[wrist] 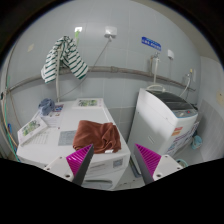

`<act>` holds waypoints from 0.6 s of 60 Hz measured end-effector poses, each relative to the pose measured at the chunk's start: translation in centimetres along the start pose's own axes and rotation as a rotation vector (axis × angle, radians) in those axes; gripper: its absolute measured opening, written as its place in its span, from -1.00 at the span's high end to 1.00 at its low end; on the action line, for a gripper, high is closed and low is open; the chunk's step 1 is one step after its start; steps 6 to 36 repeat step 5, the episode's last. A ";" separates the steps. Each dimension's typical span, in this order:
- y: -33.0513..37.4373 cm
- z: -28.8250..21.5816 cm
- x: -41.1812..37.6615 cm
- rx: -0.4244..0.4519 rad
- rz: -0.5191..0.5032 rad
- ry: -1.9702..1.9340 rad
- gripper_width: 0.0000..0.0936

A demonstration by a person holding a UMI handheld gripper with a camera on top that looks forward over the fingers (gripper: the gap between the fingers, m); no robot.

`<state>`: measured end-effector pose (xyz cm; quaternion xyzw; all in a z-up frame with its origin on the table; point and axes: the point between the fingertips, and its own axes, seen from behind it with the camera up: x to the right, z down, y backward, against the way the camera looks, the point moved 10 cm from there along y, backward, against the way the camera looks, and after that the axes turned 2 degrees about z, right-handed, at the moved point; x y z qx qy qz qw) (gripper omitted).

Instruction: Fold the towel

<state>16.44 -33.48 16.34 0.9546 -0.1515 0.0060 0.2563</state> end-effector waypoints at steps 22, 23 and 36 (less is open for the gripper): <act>3.2 1.2 0.1 -0.014 -0.027 0.016 -0.80; 3.2 1.2 0.1 -0.014 -0.027 0.016 -0.80; 3.2 1.2 0.1 -0.014 -0.027 0.016 -0.80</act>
